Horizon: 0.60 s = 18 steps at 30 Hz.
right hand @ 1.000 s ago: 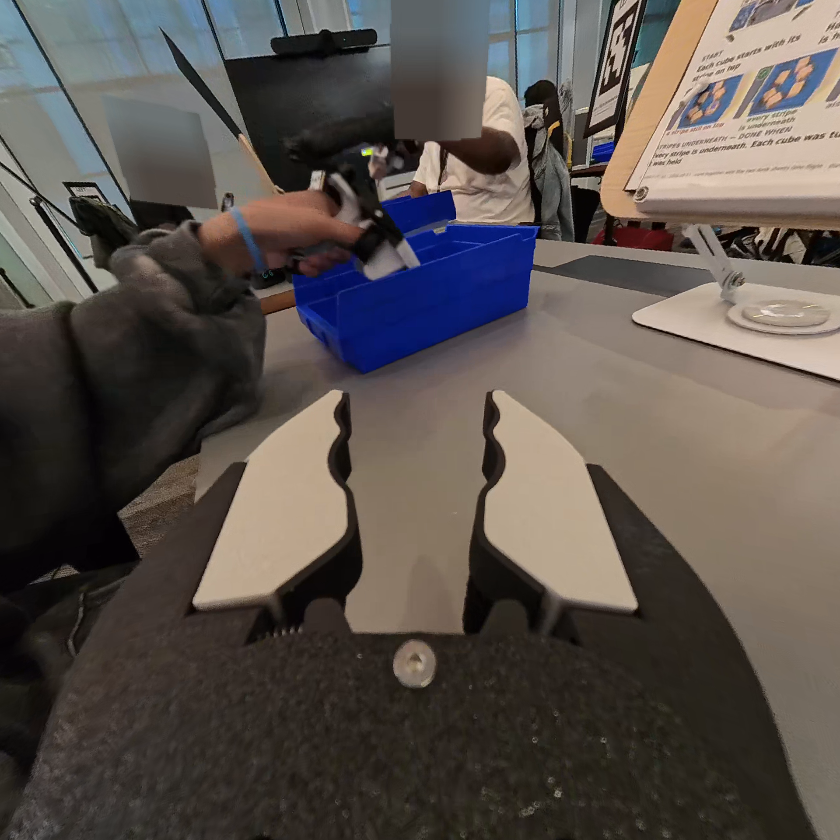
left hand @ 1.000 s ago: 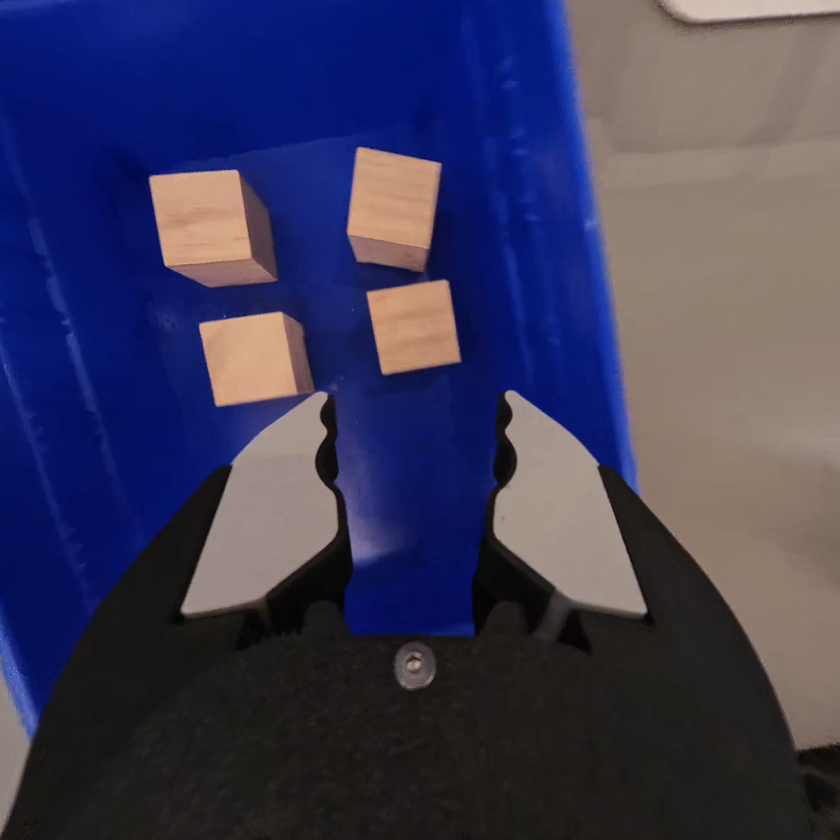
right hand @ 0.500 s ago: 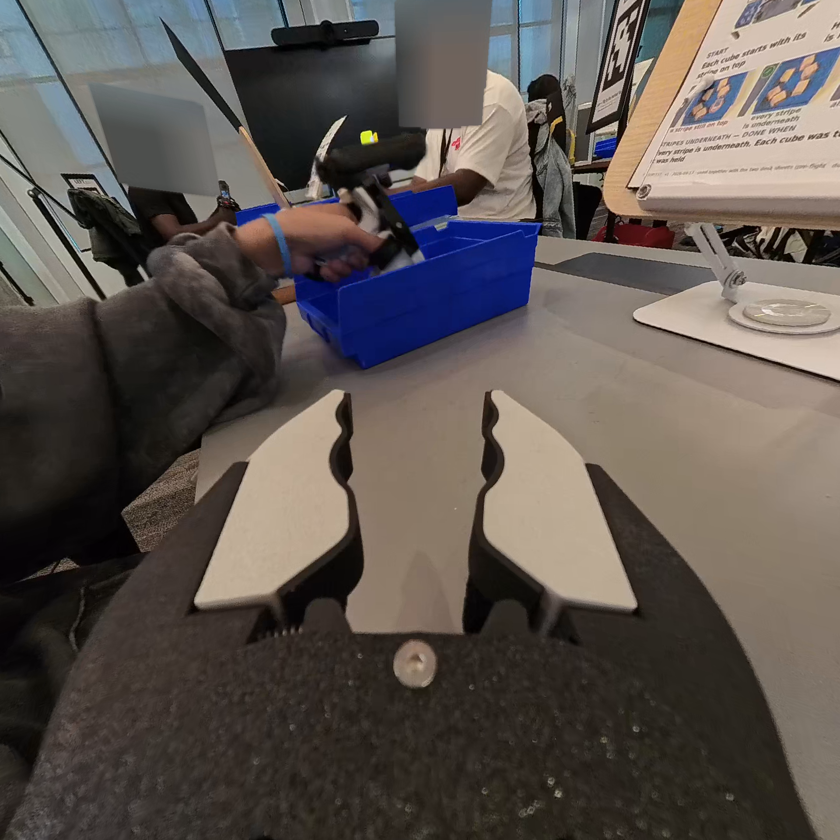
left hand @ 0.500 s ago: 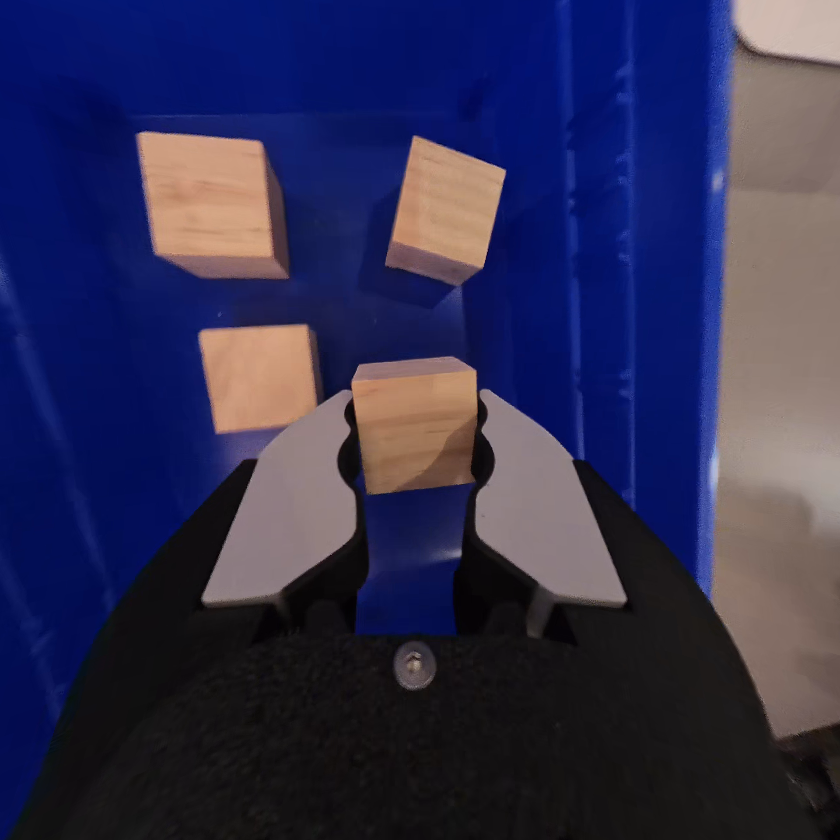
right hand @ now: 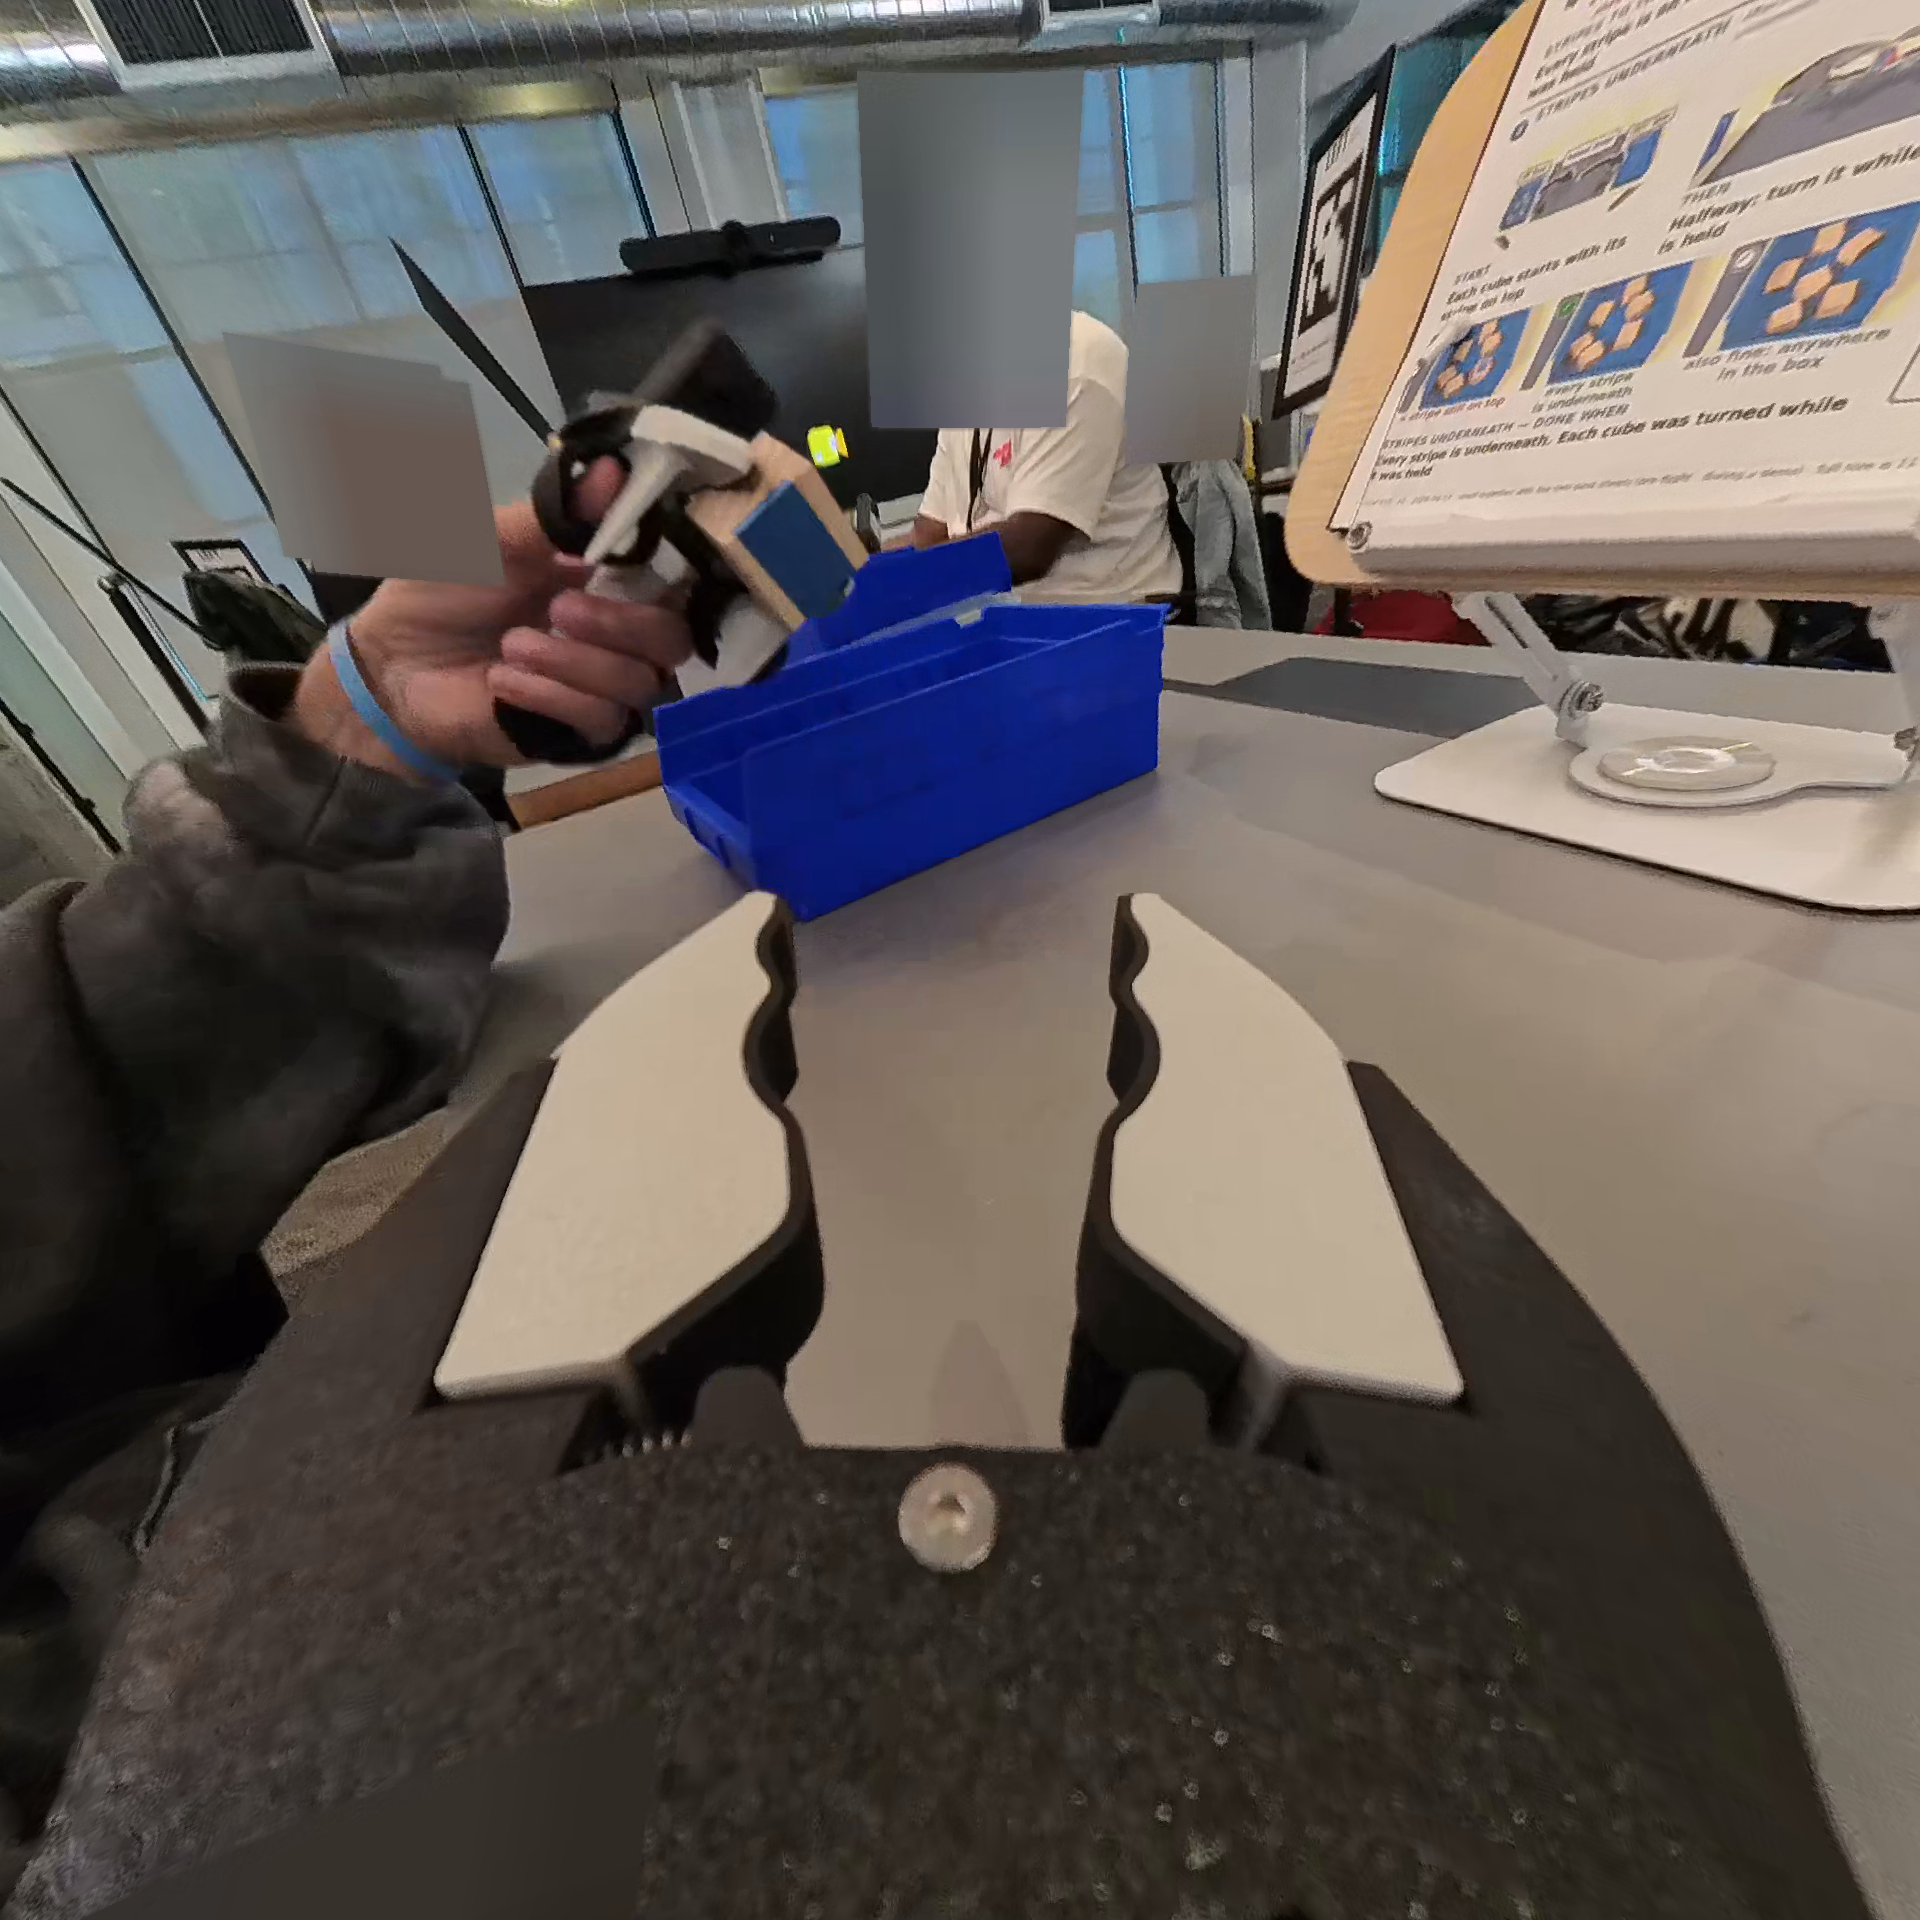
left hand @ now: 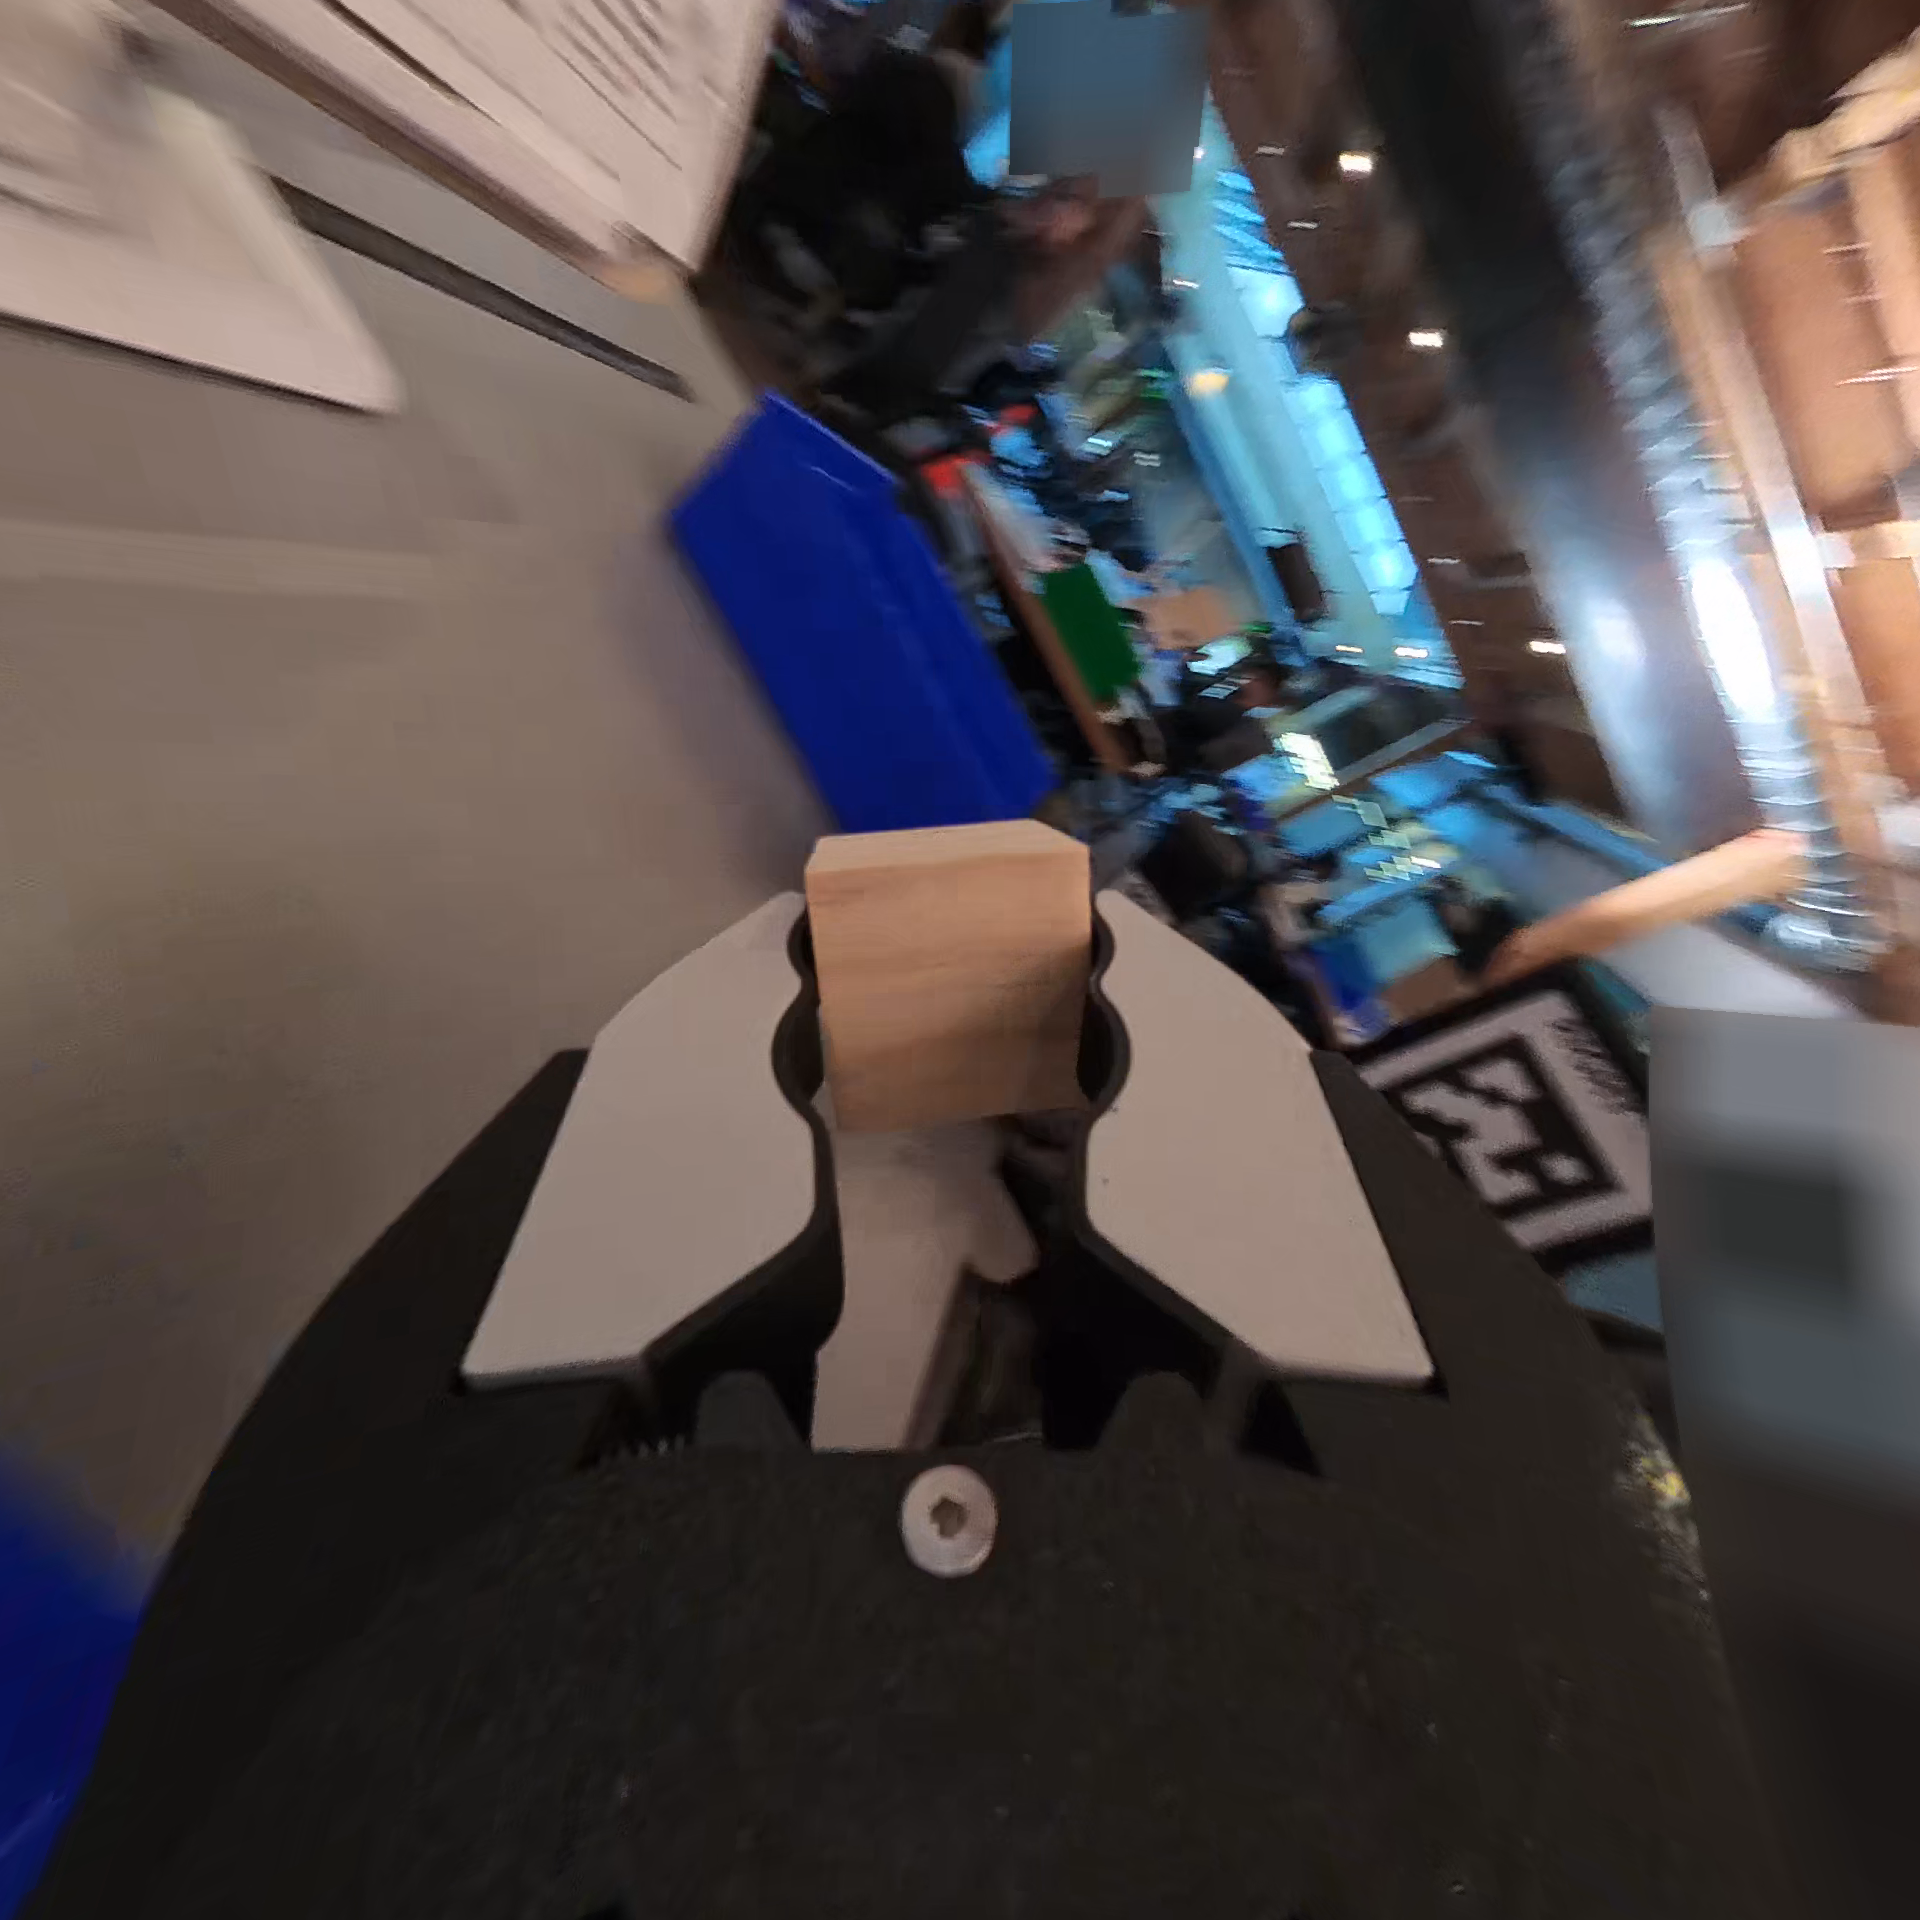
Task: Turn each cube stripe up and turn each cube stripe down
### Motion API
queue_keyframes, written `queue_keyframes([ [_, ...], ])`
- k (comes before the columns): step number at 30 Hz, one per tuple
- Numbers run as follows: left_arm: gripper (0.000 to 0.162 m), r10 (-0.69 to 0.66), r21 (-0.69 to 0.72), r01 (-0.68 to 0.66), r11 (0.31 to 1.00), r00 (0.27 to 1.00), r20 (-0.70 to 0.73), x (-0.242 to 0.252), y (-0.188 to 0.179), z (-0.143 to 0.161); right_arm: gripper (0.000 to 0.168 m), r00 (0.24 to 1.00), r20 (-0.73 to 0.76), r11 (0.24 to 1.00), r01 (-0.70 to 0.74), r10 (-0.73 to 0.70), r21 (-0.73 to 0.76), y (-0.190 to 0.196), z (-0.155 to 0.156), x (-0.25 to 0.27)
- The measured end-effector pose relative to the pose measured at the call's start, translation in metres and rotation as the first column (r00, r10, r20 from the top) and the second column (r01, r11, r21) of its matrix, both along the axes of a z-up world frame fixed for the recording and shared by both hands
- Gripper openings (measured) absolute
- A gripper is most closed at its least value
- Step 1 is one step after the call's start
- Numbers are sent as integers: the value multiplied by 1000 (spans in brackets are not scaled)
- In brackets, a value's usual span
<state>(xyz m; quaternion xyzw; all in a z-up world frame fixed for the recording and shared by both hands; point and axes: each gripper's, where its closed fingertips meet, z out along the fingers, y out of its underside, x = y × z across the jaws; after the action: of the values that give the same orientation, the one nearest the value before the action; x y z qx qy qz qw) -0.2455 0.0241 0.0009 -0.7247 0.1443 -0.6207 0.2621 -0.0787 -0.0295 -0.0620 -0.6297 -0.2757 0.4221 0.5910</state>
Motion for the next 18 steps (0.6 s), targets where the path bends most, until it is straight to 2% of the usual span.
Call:
queue_keyframes([
  [4, 46, -142, -111, 174, 979, 957, 253, 68, -22, 4, 63, 1000, -29, 998, -7, 8, 57, 1, 4, 6],
  [7, 45, -189, -175, 265, 948, 915, 357, 102, -33, -2, 69, 1000, 1, 990, 6, -6, 138, 0, 5, 6],
  [11, 45, -203, -205, 281, 938, 921, 331, 126, -39, -20, 83, 996, 87, 965, -13, -10, 263, -3, 15, -5],
  [14, 45, -201, -252, 301, 920, 913, 355, 130, -42, -25, 83, 982, 189, 936, -76, 10, 345, -3, 30, -22],
  [18, 46, -211, -266, 321, 909, 904, 372, 130, -44, -26, 77, 963, 265, 923, -144, 48, 356, 5, 35, -48],
])
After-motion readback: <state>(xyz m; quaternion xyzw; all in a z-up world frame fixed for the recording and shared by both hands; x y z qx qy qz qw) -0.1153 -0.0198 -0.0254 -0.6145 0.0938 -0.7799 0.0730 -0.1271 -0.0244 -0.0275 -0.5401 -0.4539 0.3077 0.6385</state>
